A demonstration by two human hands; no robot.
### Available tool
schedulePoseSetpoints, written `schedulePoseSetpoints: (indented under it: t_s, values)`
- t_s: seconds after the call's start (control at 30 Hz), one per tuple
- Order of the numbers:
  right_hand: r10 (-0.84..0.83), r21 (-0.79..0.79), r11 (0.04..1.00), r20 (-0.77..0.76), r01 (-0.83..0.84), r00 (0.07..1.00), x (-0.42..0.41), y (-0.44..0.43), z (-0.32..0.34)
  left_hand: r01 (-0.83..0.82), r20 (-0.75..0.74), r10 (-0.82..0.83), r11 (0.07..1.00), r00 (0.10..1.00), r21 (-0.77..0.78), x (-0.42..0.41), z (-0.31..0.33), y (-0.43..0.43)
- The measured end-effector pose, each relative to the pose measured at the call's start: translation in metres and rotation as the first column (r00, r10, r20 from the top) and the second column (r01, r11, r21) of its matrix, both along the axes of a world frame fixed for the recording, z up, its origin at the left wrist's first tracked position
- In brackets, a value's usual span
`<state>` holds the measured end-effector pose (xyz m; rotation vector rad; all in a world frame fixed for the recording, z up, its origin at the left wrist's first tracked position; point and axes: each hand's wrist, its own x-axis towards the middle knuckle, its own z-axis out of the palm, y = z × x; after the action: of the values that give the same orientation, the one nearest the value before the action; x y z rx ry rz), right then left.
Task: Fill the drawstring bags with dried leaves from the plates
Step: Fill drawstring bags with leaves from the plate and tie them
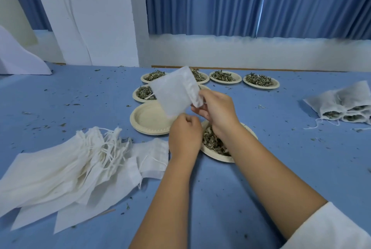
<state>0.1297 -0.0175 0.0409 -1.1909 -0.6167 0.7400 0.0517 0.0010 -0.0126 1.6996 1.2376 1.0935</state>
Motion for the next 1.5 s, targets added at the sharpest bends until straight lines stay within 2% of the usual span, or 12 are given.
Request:
schedulePoseSetpoints:
  t_s: [0.1, 0.23, 0.3, 0.53, 0.63, 0.77, 0.9, 1.0, 1.13, 1.33, 1.43, 1.5]
  values:
    - [-0.029, 0.034, 0.999, -0.140, 0.034, 0.990, 0.016, -0.011, -0.002, -0.068, 0.172, 0.054, 0.994, 0.984, 0.081, -0.002, 0.006, -0.005]
    - [-0.039, -0.015, 0.999, -0.149, 0.037, 0.988, 0.032, -0.021, -0.011, -0.096, 0.390, 0.032, 0.985, 0.920, 0.146, 0.001, 0.019, -0.012]
    - [-0.021, -0.069, 0.997, -0.112, 0.013, 0.994, 0.038, -0.023, -0.015, -0.037, 0.383, -0.013, 0.992, 0.924, 0.123, 0.003, 0.025, -0.012]
    - [0.130, -0.139, 0.983, 0.067, -0.119, 0.989, 0.052, -0.029, -0.021, 0.170, 0.288, -0.117, 0.971, 0.950, -0.167, 0.016, 0.035, 0.005]
    - [0.103, -0.156, 0.984, 0.130, -0.082, 0.986, 0.054, -0.031, -0.018, 0.159, 0.336, -0.104, 0.977, 0.936, -0.141, 0.019, 0.035, 0.009]
    - [-0.068, -0.135, 0.983, 0.374, 0.127, 0.925, 0.056, -0.032, -0.016, 0.042, 0.329, -0.046, 0.999, 0.943, 0.020, 0.019, 0.036, 0.016]
    - [0.032, -0.037, 0.999, 0.285, -0.022, 0.958, 0.051, -0.033, -0.017, 0.027, 0.122, -0.059, 0.969, 0.991, 0.246, 0.018, 0.031, 0.014]
    - [0.100, -0.019, 0.995, 0.222, -0.098, 0.970, 0.050, -0.035, -0.021, 0.091, 0.033, -0.103, 0.962, 0.994, 0.259, 0.024, 0.024, 0.009]
    - [0.036, -0.034, 0.999, 0.191, -0.030, 0.981, 0.052, -0.036, -0.025, 0.187, 0.194, -0.191, 0.982, 0.962, 0.036, 0.028, 0.017, 0.007]
    - [0.021, -0.029, 0.999, 0.151, -0.017, 0.988, 0.054, -0.039, -0.025, 0.329, 0.388, -0.238, 0.925, 0.890, -0.188, 0.028, 0.019, 0.002]
    - [-0.024, -0.062, 0.997, 0.163, 0.035, 0.986, 0.056, -0.039, -0.025, 0.230, 0.418, -0.128, 0.952, 0.899, -0.204, 0.026, 0.019, 0.005]
    - [-0.080, -0.099, 0.990, 0.207, 0.102, 0.975, 0.058, -0.037, -0.028, 0.097, 0.357, -0.057, 0.991, 0.932, -0.093, 0.025, 0.017, 0.006]
